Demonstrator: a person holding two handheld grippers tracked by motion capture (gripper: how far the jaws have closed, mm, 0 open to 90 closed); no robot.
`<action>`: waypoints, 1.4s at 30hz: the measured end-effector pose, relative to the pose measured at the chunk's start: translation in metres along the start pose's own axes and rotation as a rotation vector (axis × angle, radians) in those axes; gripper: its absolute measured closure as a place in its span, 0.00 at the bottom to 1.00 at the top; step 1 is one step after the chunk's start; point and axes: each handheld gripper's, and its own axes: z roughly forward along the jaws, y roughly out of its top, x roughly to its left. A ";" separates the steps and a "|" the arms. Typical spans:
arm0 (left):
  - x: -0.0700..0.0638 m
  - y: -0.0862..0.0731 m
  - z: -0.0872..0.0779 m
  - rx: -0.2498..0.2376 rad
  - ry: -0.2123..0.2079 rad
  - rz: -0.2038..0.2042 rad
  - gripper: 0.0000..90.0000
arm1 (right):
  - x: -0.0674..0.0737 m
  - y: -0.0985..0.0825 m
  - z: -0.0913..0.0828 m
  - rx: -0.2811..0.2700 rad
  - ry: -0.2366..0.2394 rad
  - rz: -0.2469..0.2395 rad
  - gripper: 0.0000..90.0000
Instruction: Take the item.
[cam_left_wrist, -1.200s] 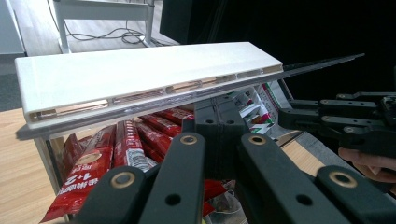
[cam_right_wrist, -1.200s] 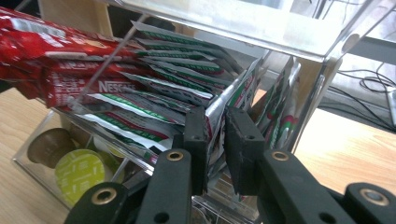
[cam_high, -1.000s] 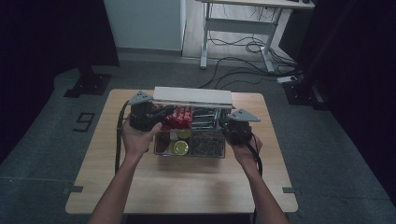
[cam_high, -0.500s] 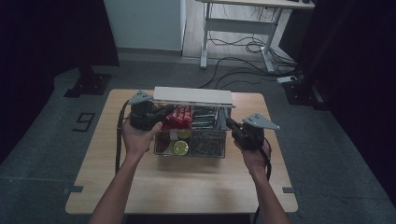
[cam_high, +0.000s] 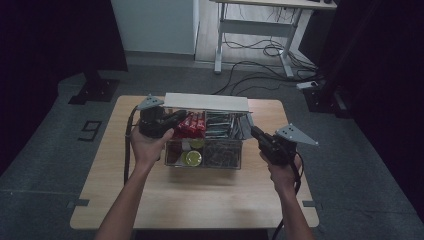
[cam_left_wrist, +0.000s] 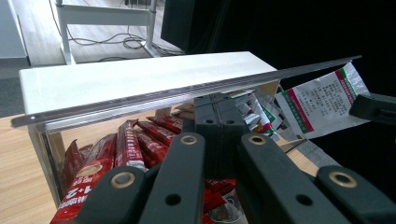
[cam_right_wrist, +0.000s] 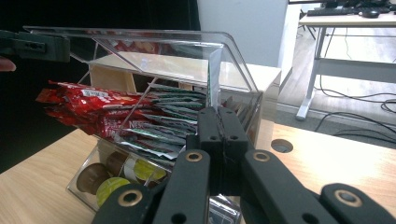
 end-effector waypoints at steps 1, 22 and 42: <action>0.000 0.000 0.000 0.001 -0.001 0.000 1.00 | 0.000 0.000 -0.001 -0.001 -0.001 -0.002 1.00; -0.001 0.000 0.000 0.001 0.003 0.002 1.00 | -0.014 0.006 -0.026 -0.062 -0.031 0.012 1.00; -0.002 0.000 0.000 0.001 0.002 0.006 1.00 | -0.026 -0.001 -0.034 -0.056 -0.058 0.022 1.00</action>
